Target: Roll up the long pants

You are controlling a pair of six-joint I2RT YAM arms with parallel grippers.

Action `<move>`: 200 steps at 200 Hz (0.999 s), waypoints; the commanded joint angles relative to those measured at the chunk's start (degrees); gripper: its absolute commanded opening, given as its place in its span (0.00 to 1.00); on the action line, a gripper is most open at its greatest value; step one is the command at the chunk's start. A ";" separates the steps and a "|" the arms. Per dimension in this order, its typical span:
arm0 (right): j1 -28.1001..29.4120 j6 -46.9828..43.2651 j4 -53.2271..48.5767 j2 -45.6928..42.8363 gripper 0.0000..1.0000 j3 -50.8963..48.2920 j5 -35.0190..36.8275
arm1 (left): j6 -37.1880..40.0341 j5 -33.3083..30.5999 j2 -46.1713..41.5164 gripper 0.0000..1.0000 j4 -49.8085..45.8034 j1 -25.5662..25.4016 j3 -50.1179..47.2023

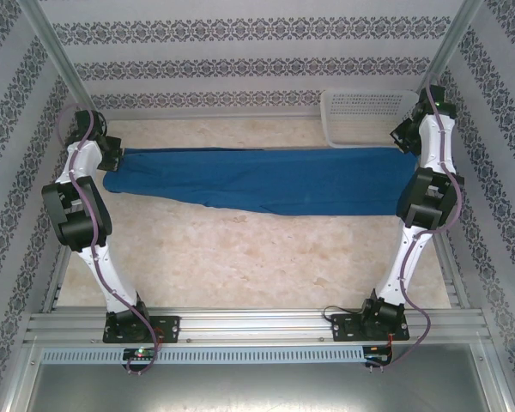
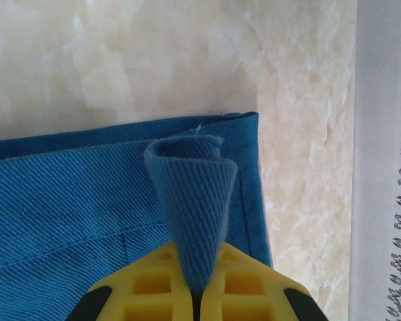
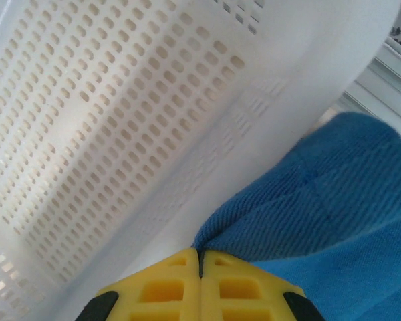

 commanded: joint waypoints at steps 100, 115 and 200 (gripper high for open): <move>-4.31 -5.39 1.57 -21.64 0.00 -15.26 7.89 | -0.09 -10.70 -18.19 0.00 -3.18 1.43 -11.23; -5.03 -5.67 2.00 -24.51 0.00 -17.68 7.71 | -0.27 -11.14 -20.51 0.00 -4.38 1.39 -12.80; -8.87 -5.30 4.93 -39.62 0.00 -33.83 5.74 | -1.52 -14.28 -34.22 0.00 -6.18 2.09 -23.46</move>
